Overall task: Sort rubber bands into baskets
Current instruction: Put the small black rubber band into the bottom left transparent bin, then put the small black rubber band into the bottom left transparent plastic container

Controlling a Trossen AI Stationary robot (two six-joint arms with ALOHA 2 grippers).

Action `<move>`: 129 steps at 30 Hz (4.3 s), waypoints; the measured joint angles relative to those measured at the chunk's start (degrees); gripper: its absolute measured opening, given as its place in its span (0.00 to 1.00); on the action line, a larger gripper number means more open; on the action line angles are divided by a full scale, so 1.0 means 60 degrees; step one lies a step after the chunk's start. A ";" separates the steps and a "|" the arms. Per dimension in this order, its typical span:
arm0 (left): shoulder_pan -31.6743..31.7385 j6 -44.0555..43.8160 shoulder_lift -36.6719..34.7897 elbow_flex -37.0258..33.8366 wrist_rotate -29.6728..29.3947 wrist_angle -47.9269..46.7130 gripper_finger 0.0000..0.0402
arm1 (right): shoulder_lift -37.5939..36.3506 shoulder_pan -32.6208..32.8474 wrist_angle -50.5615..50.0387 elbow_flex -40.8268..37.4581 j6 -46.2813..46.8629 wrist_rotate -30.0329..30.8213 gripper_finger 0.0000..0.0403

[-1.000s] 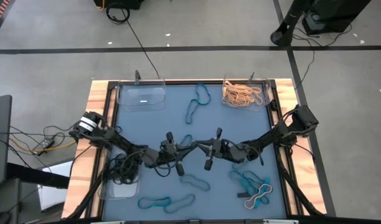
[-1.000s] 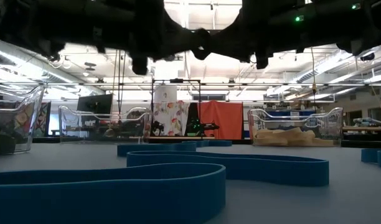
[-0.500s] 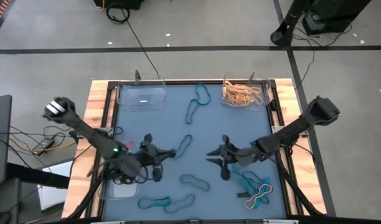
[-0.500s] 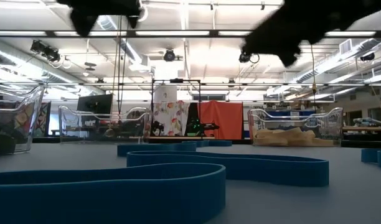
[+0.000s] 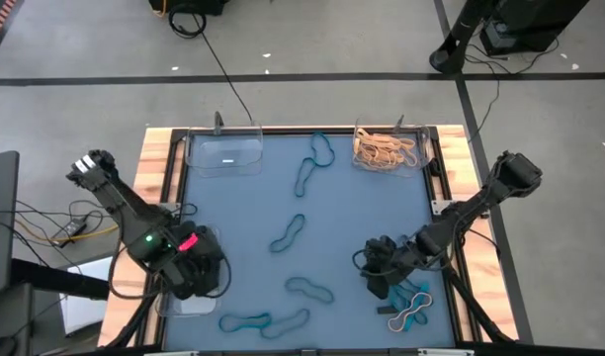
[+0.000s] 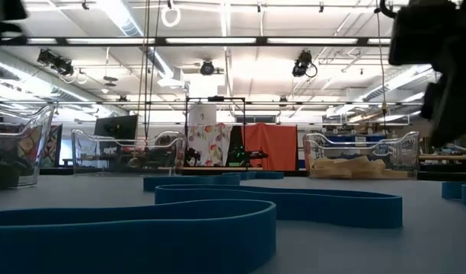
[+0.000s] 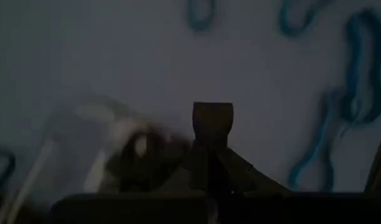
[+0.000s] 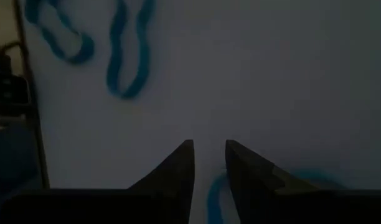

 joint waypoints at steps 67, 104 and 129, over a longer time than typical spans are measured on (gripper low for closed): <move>0.1398 0.7646 0.2852 -0.0628 -0.4569 0.8450 0.52 | 0.2253 0.3143 0.1124 0.0238 -0.1522 0.1221 0.30; 0.3005 1.1176 0.6417 -0.0628 -0.2712 1.6856 0.52 | 0.2141 0.0301 0.6247 0.0259 -0.6886 0.3798 0.03; 0.3172 1.1424 0.6417 -0.0628 -0.2079 1.7236 0.03 | 0.2130 -0.0241 0.6661 0.0262 -0.7533 0.3308 0.07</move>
